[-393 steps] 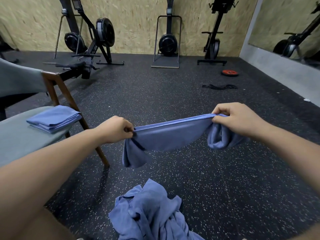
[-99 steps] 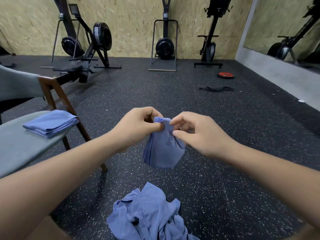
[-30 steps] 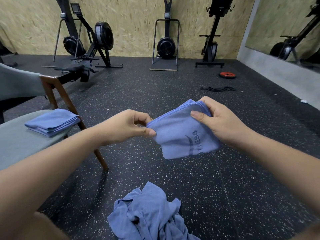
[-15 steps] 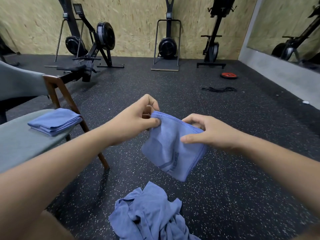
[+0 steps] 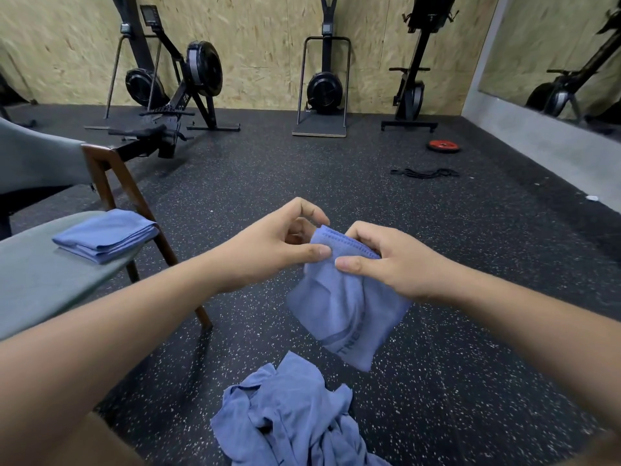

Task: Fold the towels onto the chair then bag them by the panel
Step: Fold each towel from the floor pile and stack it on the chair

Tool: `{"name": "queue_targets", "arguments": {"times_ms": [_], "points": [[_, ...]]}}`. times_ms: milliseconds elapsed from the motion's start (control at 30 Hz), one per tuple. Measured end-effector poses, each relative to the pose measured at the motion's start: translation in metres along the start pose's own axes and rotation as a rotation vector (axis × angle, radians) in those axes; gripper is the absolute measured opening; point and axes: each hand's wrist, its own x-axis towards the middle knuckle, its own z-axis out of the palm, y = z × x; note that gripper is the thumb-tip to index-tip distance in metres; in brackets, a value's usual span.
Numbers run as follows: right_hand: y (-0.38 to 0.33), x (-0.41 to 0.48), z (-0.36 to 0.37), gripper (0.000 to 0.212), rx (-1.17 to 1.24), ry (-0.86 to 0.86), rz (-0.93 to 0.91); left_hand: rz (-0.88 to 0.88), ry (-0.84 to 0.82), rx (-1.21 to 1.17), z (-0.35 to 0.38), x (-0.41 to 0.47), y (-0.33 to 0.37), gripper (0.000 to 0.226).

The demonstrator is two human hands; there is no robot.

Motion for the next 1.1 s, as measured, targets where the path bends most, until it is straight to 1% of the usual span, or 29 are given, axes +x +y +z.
{"name": "queue_targets", "arguments": {"times_ms": [100,167,233,300,367,467,533,633,667,733,800,867,933,1000,1100], "points": [[0.0,0.0,-0.009,0.017,0.028,0.06,-0.047,-0.068,-0.09,0.017,-0.006,-0.002,-0.011,0.051],[0.001,-0.001,-0.015,0.017,0.063,0.096,-0.036,-0.085,-0.109,0.103,-0.01,-0.004,-0.016,0.043],[0.002,-0.002,-0.02,0.016,0.057,0.121,-0.034,-0.078,-0.08,0.157,-0.012,-0.004,-0.018,0.03],[0.002,-0.003,-0.021,0.016,0.046,0.139,-0.031,-0.052,-0.051,0.169,-0.012,-0.004,-0.016,0.023],[0.0,-0.003,-0.023,0.017,0.044,0.172,-0.025,-0.041,-0.05,0.178,-0.013,-0.004,-0.016,0.021],[-0.002,-0.004,-0.031,0.018,0.067,0.254,-0.02,-0.101,-0.073,0.212,-0.018,-0.002,-0.019,0.023],[-0.002,-0.005,-0.033,0.016,0.09,0.259,-0.018,-0.134,-0.088,0.229,-0.02,-0.001,-0.021,0.024],[-0.001,-0.004,-0.028,0.015,0.063,0.241,-0.012,-0.136,-0.109,0.297,-0.017,-0.001,-0.02,0.026],[-0.001,-0.004,-0.026,0.015,0.065,0.24,-0.011,-0.134,-0.111,0.297,-0.015,0.0,-0.02,0.028],[-0.001,-0.003,-0.023,0.015,0.073,0.234,-0.014,-0.113,-0.089,0.203,-0.009,-0.001,-0.017,0.034],[-0.003,-0.002,-0.019,0.016,0.077,0.21,-0.019,-0.071,-0.03,0.103,-0.003,0.001,-0.012,0.035],[-0.006,-0.002,-0.014,0.017,0.078,0.191,-0.022,-0.03,0.038,0.061,0.002,0.003,-0.007,0.036],[-0.008,-0.001,-0.01,0.02,0.067,0.194,-0.017,-0.005,0.066,0.039,0.004,0.005,-0.006,0.04],[-0.008,0.0,-0.008,0.027,0.036,0.232,0.014,-0.001,0.072,0.031,0.002,0.006,-0.009,0.041],[-0.01,0.003,-0.01,0.039,-0.023,0.288,0.126,-0.013,0.089,0.017,0.0,0.005,-0.015,0.032]]}}
